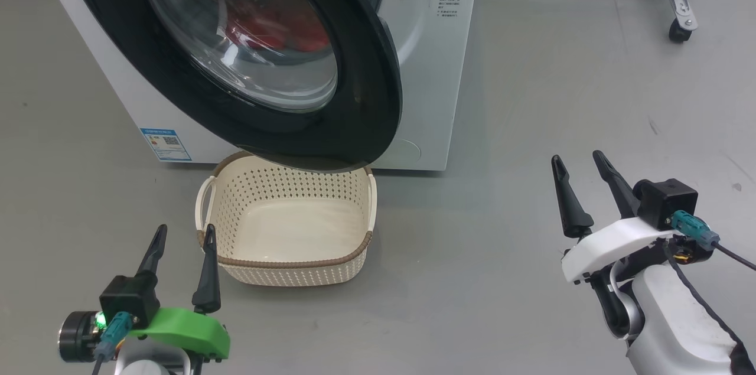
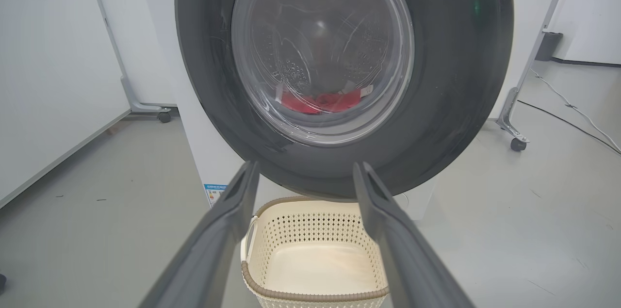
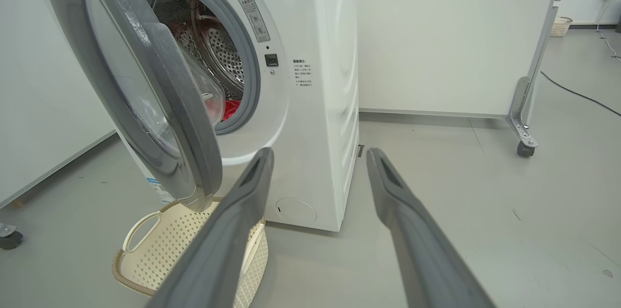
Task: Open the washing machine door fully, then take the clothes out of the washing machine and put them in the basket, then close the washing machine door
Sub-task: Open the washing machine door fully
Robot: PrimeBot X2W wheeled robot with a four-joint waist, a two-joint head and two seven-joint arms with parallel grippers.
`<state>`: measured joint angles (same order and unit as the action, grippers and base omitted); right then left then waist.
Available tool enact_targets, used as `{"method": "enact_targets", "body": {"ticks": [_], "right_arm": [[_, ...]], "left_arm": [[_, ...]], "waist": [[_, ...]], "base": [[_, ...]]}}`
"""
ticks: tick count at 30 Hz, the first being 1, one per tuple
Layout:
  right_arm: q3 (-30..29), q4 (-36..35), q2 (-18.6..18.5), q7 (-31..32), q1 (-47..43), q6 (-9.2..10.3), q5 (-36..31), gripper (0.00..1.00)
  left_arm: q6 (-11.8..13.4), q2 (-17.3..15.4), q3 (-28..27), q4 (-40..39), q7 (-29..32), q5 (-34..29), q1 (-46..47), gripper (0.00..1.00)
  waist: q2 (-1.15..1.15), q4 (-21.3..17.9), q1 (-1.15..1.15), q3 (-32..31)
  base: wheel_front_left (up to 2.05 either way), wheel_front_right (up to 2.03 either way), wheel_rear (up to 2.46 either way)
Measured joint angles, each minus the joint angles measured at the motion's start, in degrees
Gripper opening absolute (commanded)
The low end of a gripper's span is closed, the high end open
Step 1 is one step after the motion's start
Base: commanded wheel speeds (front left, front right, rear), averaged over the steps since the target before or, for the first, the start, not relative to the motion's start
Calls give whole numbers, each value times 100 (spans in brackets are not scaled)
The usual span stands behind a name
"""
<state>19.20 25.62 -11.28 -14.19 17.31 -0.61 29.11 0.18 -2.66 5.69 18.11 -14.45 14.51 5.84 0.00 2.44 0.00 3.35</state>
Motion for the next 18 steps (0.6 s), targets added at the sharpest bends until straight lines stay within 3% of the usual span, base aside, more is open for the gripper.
{"method": "enact_targets", "body": {"ticks": [12,13,15,17,18], "right_arm": [[-71,-31,2,0,-28,-48,-49,100],[-76,-34,2,0,-29,-49,-51,92],[-77,-35,-1,0,-29,-54,-53,42],[-78,-57,-11,0,-30,-85,-55,0],[-77,-80,-22,0,-30,-85,-62,0]], "left_arm": [[-1,10,-16,0,0,-10,-5,100],[-2,10,-15,0,0,-10,-5,100],[-7,11,-14,0,0,-16,-5,100],[-9,12,-2,-4,0,-16,-6,100],[-24,13,-1,-12,0,-16,-6,100]], "waist": [[0,1,0,-19],[0,2,0,-16],[0,8,0,-7],[0,17,0,12],[0,24,0,30]], "base": [[0,0,0],[0,0,0],[0,0,0],[0,0,0],[0,0,0]]}}
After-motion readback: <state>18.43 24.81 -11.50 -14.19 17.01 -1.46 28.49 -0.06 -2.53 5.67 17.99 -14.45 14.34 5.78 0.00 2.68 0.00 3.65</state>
